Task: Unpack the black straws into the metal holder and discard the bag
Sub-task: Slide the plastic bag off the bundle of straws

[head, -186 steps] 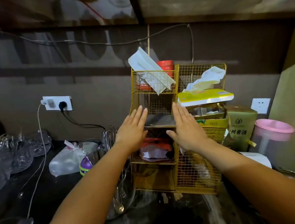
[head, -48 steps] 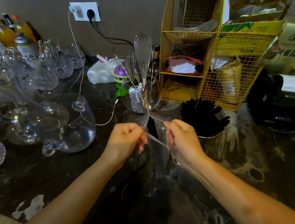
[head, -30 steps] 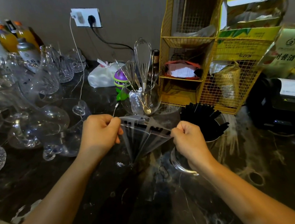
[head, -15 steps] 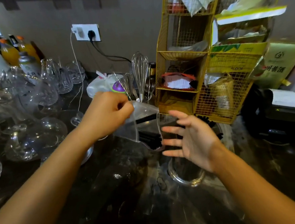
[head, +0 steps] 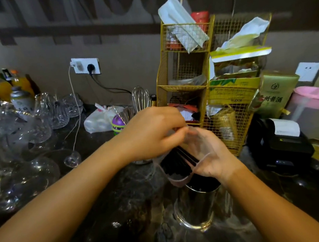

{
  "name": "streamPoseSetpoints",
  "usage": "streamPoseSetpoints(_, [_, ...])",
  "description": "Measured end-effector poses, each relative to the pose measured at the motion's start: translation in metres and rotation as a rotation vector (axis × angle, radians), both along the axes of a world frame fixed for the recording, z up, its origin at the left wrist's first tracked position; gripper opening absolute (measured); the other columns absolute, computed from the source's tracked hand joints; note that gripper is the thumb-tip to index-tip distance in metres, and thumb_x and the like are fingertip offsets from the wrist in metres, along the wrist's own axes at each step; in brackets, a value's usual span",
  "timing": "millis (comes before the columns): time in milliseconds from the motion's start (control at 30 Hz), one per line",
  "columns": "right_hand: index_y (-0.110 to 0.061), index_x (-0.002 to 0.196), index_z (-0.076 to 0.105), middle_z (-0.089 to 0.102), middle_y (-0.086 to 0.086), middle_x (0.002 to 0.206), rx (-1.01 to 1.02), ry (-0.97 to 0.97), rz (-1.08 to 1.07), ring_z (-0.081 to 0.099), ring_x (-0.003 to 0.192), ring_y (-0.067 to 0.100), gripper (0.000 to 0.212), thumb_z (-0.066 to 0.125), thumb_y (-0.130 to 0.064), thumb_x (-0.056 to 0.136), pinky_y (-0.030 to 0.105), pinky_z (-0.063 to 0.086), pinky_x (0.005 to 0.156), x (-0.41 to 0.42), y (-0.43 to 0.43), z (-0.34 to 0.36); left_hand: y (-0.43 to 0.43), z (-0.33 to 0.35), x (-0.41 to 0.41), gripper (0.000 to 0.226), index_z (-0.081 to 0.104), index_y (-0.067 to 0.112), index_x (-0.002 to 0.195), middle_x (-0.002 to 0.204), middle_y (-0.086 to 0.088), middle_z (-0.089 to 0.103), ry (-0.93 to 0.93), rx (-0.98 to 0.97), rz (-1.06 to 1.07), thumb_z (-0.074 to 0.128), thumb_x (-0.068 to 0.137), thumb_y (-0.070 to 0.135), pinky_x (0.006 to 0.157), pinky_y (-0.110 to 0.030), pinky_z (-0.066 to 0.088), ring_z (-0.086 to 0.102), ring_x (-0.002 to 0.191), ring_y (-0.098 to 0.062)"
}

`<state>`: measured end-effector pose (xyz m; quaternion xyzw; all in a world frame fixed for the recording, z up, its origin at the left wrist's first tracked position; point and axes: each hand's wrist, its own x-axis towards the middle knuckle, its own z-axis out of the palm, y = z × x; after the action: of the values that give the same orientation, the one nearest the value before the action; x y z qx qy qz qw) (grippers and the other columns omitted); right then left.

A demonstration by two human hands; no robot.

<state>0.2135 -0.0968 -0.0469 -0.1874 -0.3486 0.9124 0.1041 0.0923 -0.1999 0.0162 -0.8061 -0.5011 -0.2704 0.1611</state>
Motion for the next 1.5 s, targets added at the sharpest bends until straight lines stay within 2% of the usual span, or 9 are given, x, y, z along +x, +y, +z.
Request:
streamPoseSetpoints(200, [-0.01,0.128,0.049,0.056,0.012,0.112,0.143,0.089,0.013,0.057,0.096,0.024,0.079,0.076,-0.009,0.054,0.039,0.038,0.102,0.012,0.017,-0.001,0.023,-0.027,-0.012,0.022,0.053,0.014,0.107,0.098,0.008,0.049,-1.131,-0.135,0.131,0.048,0.086,0.021,0.075,-0.007,0.042,0.049,0.105,-0.003])
streamPoseSetpoints(333, [-0.01,0.118,0.058,0.066,0.009,0.097,0.274,0.125,-0.065,0.065,0.083,0.019,0.046,0.055,-0.007,0.073,0.031,0.056,0.075,0.017,0.026,0.007,0.047,-0.051,-0.017,0.026,0.055,0.014,0.1,0.096,-0.007,0.057,-1.779,-0.632,0.076,0.053,0.079,0.028,0.058,-0.023,0.05,0.062,0.077,-0.017])
streamPoseSetpoints(467, [-0.013,0.103,0.066,0.073,0.007,0.089,0.405,0.126,-0.116,0.07,0.079,0.017,0.032,0.05,-0.001,0.079,0.028,0.057,0.075,0.018,0.033,0.014,0.071,-0.058,-0.007,0.029,0.067,0.011,0.093,0.093,-0.006,0.068,-1.766,-0.812,-0.155,0.06,0.069,0.024,0.092,-0.033,0.043,0.061,0.087,-0.019])
streamPoseSetpoints(567, [-0.017,0.099,0.064,0.073,0.006,0.088,0.544,0.071,-0.202,0.071,0.074,0.014,0.041,0.043,0.013,0.082,0.024,0.058,0.071,0.022,0.042,0.017,0.086,-0.052,-0.007,0.046,0.058,0.006,0.113,0.121,-0.019,0.059,-1.673,-0.78,-0.12,0.062,0.07,0.019,0.106,-0.046,0.038,0.055,0.107,-0.029])
streamPoseSetpoints(700, [-0.018,0.127,0.046,0.062,0.003,0.108,0.786,-0.072,-0.299,0.061,0.095,0.019,0.057,0.046,0.016,0.082,0.017,0.056,0.064,0.024,0.053,0.015,0.095,-0.044,-0.005,0.026,0.058,0.015,0.107,0.101,-0.006,0.066,-1.506,-0.681,-0.12,0.049,0.086,0.004,0.082,-0.031,0.055,0.065,0.088,-0.015])
streamPoseSetpoints(800, [-0.022,0.135,0.037,0.051,0.004,0.133,0.899,-0.107,-0.374,0.047,0.124,0.021,0.064,0.051,0.011,0.082,0.028,0.052,0.09,0.024,0.055,0.011,0.092,-0.041,-0.005,0.03,0.053,0.013,0.113,0.094,0.0,0.066,-1.406,-0.633,-0.167,0.047,0.086,0.001,0.072,-0.025,0.056,0.067,0.081,-0.01])
streamPoseSetpoints(933, [-0.043,0.115,0.043,0.057,-0.018,0.112,1.03,-0.049,-0.414,0.058,0.099,-0.01,0.062,0.051,0.009,0.083,0.018,0.049,0.089,0.029,0.047,0.008,0.088,-0.046,-0.004,0.034,0.053,0.011,0.114,0.103,-0.006,0.065,-1.371,-0.556,-0.191,0.051,0.082,-0.001,0.082,-0.032,0.054,0.064,0.09,-0.016])
streamPoseSetpoints(1267, [-0.048,0.109,0.047,0.053,-0.013,0.124,1.107,-0.043,-0.413,0.058,0.109,0.004,0.056,0.056,0.001,0.083,0.029,0.046,0.099,0.045,0.044,-0.004,0.083,-0.064,0.0,0.046,0.056,0.035,0.108,0.103,0.0,0.068,-1.368,-0.586,-0.293,0.05,0.082,-0.004,0.086,-0.025,0.053,0.065,0.096,-0.013])
streamPoseSetpoints(1500, [-0.039,0.107,0.054,0.061,-0.014,0.112,1.062,-0.032,-0.492,0.06,0.108,0.011,0.042,0.054,-0.003,0.085,0.023,0.051,0.088,0.047,0.042,-0.003,0.078,-0.06,0.0,0.039,0.054,0.033,0.109,0.101,0.002,0.07,-1.362,-0.568,-0.306,0.055,0.072,0.022,0.092,-0.033,0.049,0.064,0.099,-0.016])
